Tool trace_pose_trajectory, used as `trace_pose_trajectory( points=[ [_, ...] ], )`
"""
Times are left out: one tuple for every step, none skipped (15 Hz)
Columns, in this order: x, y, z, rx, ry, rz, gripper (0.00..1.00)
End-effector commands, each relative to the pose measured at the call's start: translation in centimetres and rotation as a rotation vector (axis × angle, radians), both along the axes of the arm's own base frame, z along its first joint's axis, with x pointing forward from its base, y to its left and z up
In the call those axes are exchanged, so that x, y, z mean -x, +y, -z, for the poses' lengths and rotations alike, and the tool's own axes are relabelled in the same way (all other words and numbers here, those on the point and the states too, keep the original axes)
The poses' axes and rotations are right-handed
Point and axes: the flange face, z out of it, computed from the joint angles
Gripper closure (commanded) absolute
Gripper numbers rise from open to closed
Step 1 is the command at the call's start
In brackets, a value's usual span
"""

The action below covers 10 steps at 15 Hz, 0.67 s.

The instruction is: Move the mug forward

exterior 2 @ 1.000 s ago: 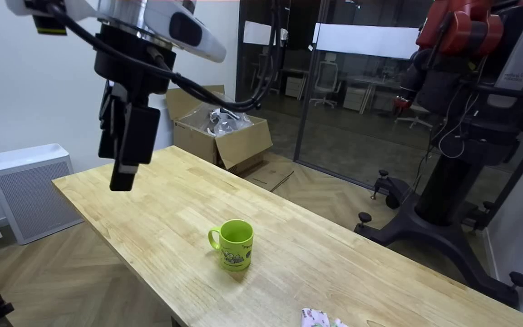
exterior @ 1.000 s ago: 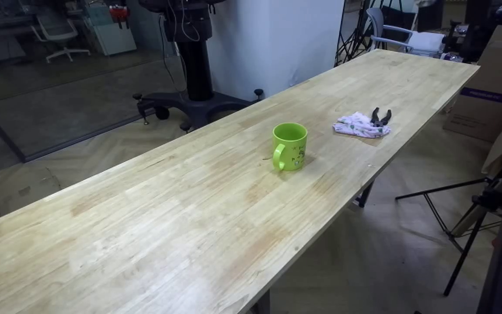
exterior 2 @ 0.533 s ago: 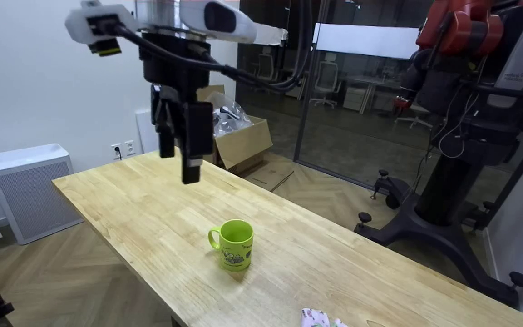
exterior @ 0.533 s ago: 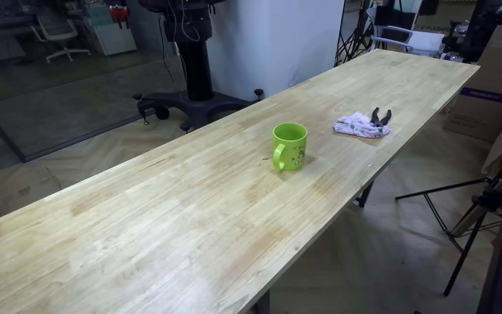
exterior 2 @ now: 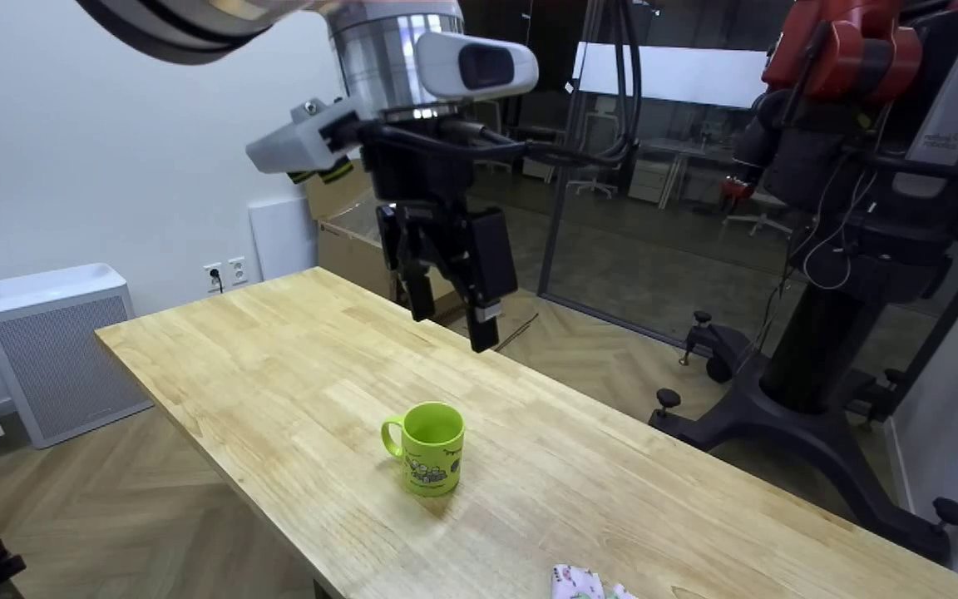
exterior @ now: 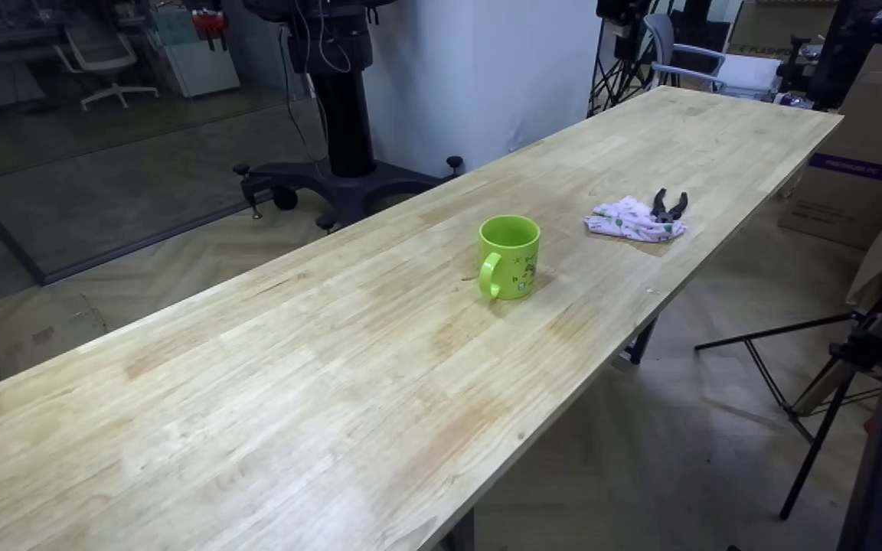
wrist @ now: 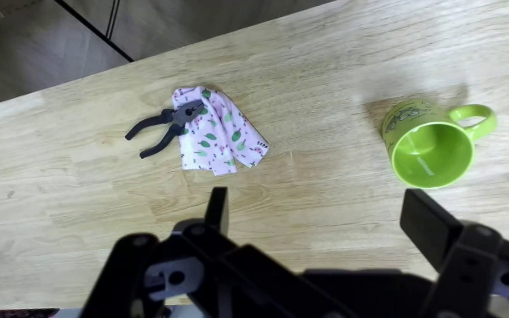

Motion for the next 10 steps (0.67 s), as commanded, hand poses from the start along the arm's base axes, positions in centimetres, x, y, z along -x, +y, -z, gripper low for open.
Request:
trace_pose_trajectory(
  points=[
    [-0.7,-0.4,0.4,0.002,0.023,-0.055,0.0],
    [-1.3,-0.5,0.8,-0.012,0.043,-0.107,0.0],
    [-2.1,-0.6,1.5,-0.032,0.068,-0.182,0.0],
    [-2.8,-0.8,2.0,-0.044,0.092,-0.24,0.0],
    [-3.5,-1.0,2.5,-0.054,0.118,-0.294,0.0],
    [-4.3,-1.2,3.0,-0.06,0.144,-0.349,0.0],
    [-5.0,-1.4,3.5,-0.054,0.17,-0.394,0.0],
    [-6.0,-1.4,4.0,-0.045,0.192,-0.453,0.0],
    [-6.9,-1.4,4.4,-0.041,0.205,-0.515,0.0],
    [-7.9,-1.2,4.9,-0.047,0.21,-0.578,0.0]
  ],
)
